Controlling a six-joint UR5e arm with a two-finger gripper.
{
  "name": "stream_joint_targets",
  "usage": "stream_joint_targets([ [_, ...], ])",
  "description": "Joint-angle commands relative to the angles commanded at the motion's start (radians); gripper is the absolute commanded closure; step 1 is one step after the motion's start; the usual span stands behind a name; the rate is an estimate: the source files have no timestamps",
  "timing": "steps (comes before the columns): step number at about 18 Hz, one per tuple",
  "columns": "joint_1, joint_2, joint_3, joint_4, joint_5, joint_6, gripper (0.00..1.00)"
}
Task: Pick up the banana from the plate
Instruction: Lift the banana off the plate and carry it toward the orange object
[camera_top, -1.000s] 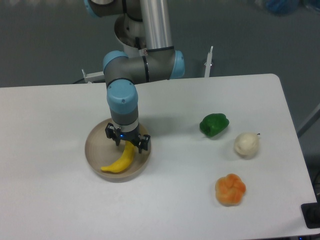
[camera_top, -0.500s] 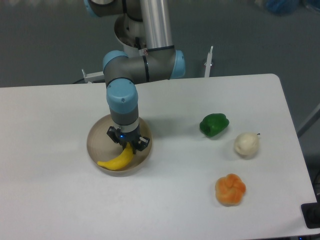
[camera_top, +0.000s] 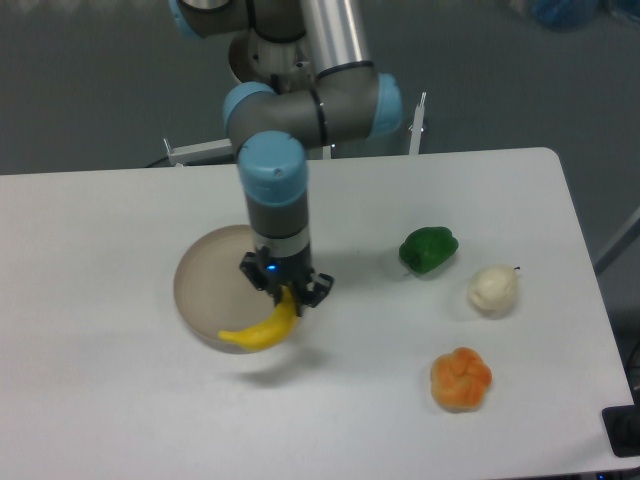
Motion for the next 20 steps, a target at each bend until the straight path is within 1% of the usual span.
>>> stream_joint_targets([
  [2,0.051,-0.006,0.028,0.000,0.026,0.106,0.68],
  [5,0.130,-0.028,0.066,0.001,0.026,0.250,0.68],
  [7,0.158,-0.043,0.092,0.000,0.026,0.295,0.68],
  [9,0.169,-0.061,0.134,-0.002,0.031,0.321,0.68],
  [12,0.187,-0.077,0.166,0.000,0.032,0.352,0.68],
  [16,0.191,-0.094,0.192,0.002,0.032,0.353,0.68],
  [20,0.195,-0.100,0.195,0.008,0.032,0.355,0.68],
])
